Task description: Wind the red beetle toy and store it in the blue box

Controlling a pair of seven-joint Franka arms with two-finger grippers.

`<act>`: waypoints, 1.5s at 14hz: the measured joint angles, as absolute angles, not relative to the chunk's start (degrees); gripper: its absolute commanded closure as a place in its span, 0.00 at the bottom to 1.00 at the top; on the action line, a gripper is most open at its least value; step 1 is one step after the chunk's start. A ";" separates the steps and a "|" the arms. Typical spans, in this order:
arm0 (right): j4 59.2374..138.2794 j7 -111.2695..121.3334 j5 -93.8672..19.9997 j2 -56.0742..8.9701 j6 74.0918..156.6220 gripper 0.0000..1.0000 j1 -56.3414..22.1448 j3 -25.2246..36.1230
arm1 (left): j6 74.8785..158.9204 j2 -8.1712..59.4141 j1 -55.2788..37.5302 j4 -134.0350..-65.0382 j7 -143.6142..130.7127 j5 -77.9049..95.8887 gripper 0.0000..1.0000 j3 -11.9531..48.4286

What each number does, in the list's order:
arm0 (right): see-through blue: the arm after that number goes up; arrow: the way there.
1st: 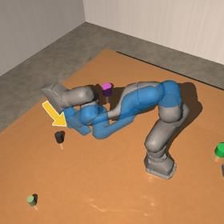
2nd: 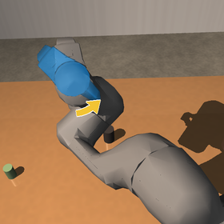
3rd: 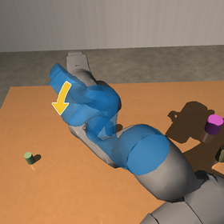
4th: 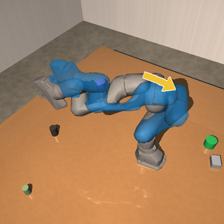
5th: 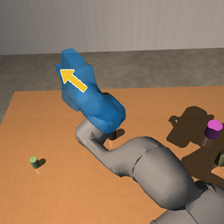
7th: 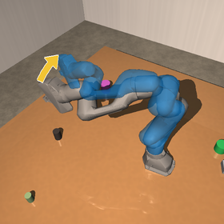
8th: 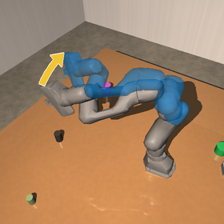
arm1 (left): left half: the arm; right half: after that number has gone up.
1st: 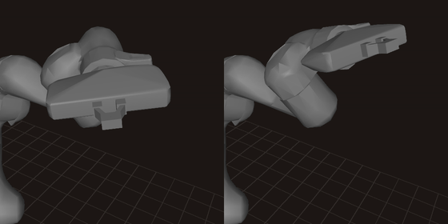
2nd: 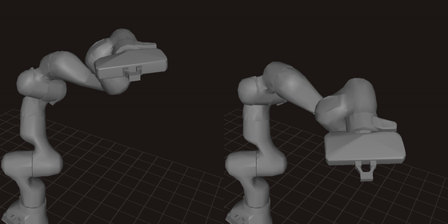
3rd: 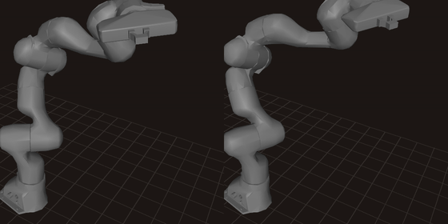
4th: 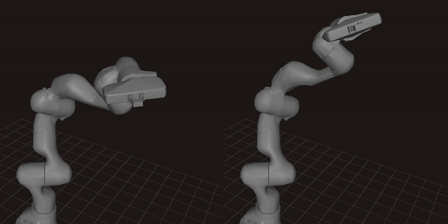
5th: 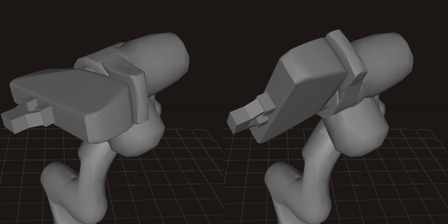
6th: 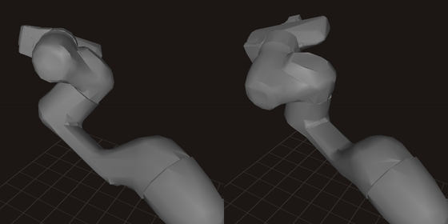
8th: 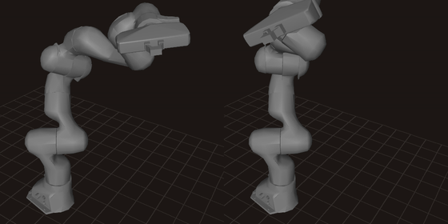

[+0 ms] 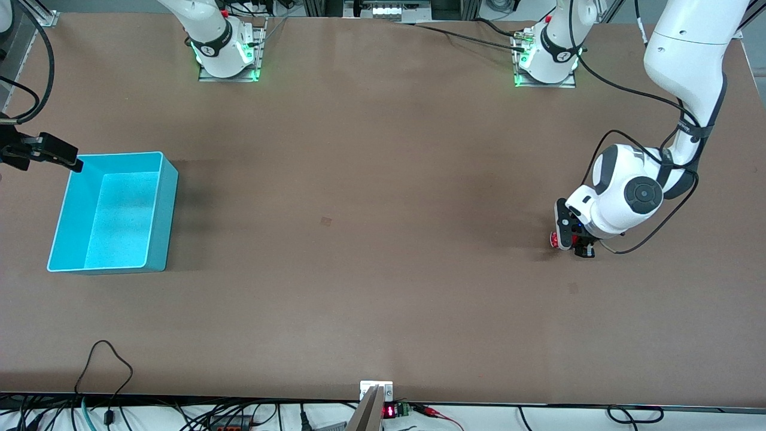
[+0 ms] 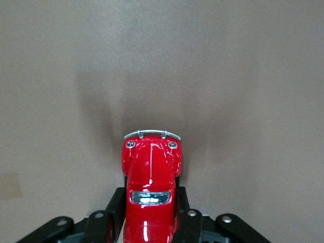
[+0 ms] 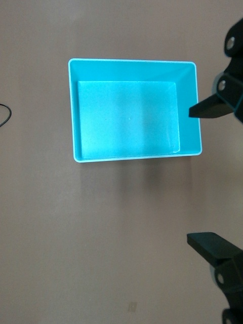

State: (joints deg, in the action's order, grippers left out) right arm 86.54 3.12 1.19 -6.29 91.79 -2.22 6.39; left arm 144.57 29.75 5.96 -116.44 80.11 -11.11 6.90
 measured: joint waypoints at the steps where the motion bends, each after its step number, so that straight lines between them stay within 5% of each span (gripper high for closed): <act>1: 86.54 3.12 1.19 -6.29 91.80 0.00 -2.22 6.39 | 144.54 29.76 6.04 -116.46 80.13 -11.11 0.80 6.88; 12: 86.54 3.12 1.19 -6.34 91.90 0.00 -2.20 6.41 | 144.77 31.82 20.65 -113.22 96.24 -11.11 0.77 6.52; 13: 86.54 3.11 1.19 -6.34 91.92 0.00 -2.20 6.41 | 144.80 31.96 21.20 -113.01 96.51 -11.11 0.70 6.54; 15: 86.54 3.11 1.19 -6.34 91.94 0.00 -2.20 6.42 | 144.81 32.05 21.61 -112.86 96.59 -11.11 0.00 6.59; 21: 86.54 3.10 1.19 -6.35 92.00 0.00 -2.19 6.46 | 140.84 29.46 22.74 -110.36 97.85 -11.11 0.00 7.70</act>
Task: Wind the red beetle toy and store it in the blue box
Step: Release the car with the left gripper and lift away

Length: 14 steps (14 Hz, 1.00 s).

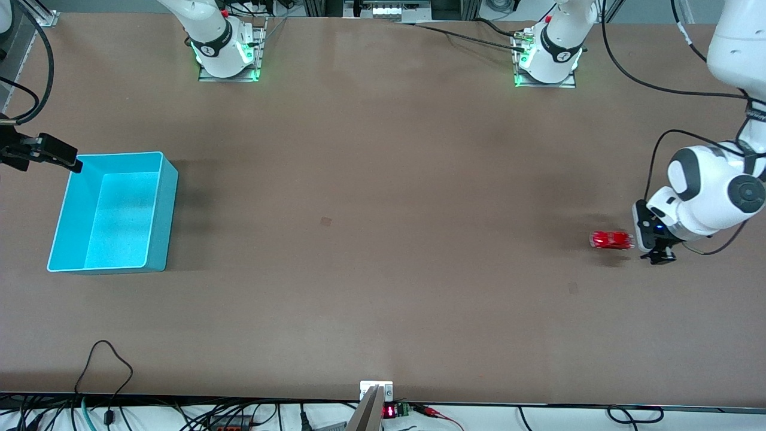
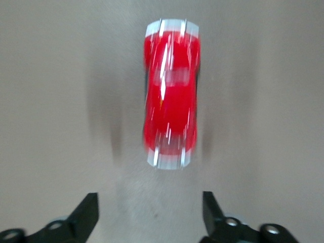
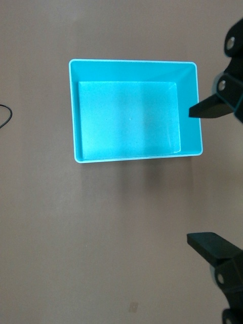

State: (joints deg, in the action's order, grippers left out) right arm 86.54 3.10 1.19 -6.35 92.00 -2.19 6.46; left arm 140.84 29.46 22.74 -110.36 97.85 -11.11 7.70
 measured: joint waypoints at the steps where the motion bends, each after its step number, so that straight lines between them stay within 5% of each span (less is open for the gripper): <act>1: 86.55 3.10 1.19 -6.35 92.00 0.00 -2.19 6.46 | 137.93 27.57 22.73 -110.07 97.43 -11.10 0.00 8.10; 7: 86.55 3.10 1.19 -6.36 92.08 0.00 -2.19 6.46 | 114.82 17.37 22.76 -105.56 84.92 -11.03 0.00 12.11; 14: 86.55 3.10 1.19 -6.36 92.56 0.00 -2.19 6.47 | 89.76 16.09 22.75 -91.45 57.17 -11.03 0.00 18.73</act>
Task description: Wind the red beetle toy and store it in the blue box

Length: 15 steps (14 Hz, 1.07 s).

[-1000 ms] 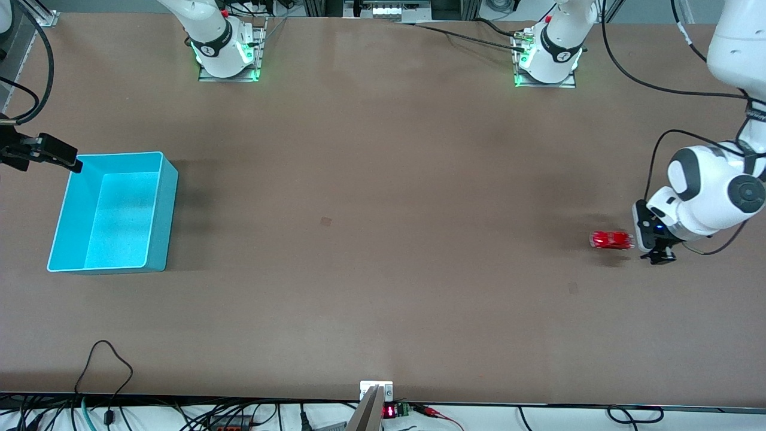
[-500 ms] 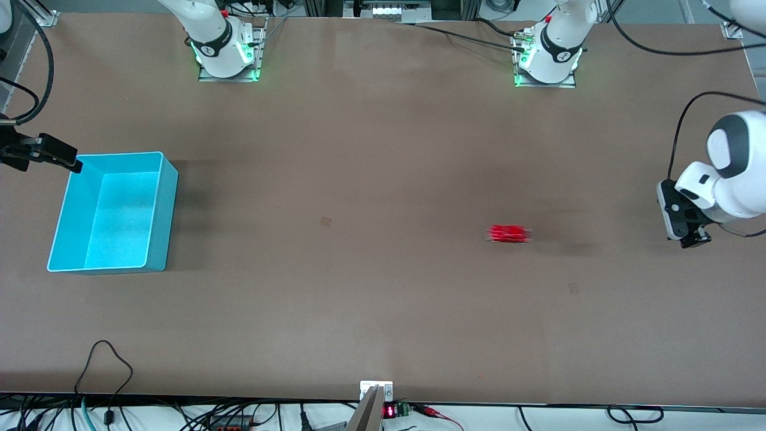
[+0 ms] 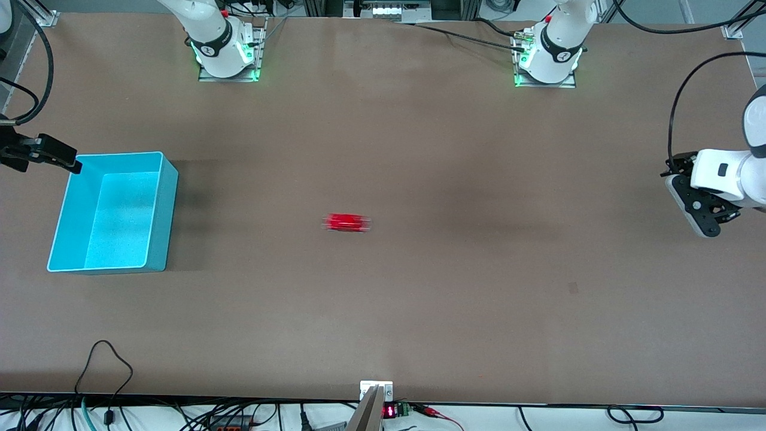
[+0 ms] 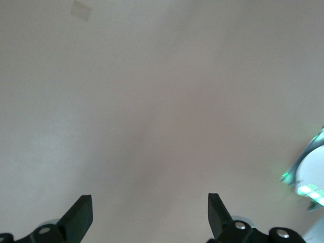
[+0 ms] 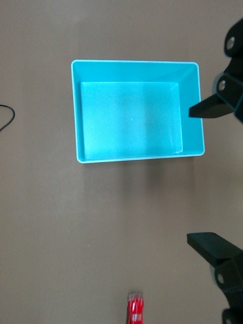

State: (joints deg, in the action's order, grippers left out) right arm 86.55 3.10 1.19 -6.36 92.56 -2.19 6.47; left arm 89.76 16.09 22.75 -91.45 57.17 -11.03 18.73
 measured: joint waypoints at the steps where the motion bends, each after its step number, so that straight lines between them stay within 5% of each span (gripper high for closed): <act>1: 86.55 3.10 1.19 -6.36 92.62 0.00 -2.19 6.47 | 86.97 16.08 22.75 -89.76 52.92 -11.03 0.00 19.88; 12: 86.55 3.10 1.19 -6.53 93.00 0.00 -2.19 6.49 | 81.63 13.51 22.17 -85.35 23.80 -11.01 0.00 28.37; 15: 86.56 3.08 1.19 -6.55 93.01 0.00 -2.16 6.52 | 81.63 12.01 11.63 -85.35 20.20 -6.72 0.00 16.72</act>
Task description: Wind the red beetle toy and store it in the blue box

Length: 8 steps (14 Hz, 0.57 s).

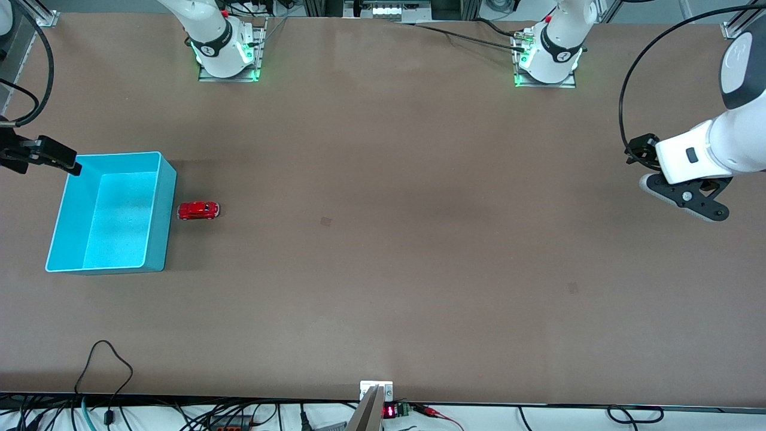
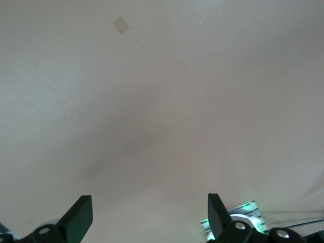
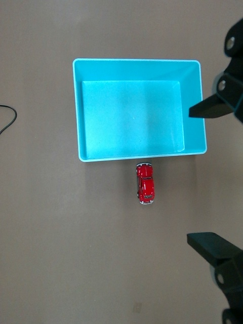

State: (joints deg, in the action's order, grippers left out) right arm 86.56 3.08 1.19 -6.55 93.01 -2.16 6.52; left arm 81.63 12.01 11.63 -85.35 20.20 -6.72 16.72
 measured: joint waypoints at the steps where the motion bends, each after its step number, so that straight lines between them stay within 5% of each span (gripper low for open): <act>1: 86.56 3.07 1.19 -6.55 93.01 0.00 -2.07 6.55 | 81.71 11.45 7.78 -85.38 17.80 -3.63 0.00 11.32; 3: 86.56 3.12 1.19 -6.56 93.03 0.00 -1.97 6.53 | 84.53 9.65 3.99 -86.64 10.29 -0.65 0.00 5.26; 8: 86.60 3.12 1.19 -7.42 93.04 0.00 -2.85 5.84 | 95.87 -1.61 -0.66 -99.64 -0.18 -0.11 0.00 0.82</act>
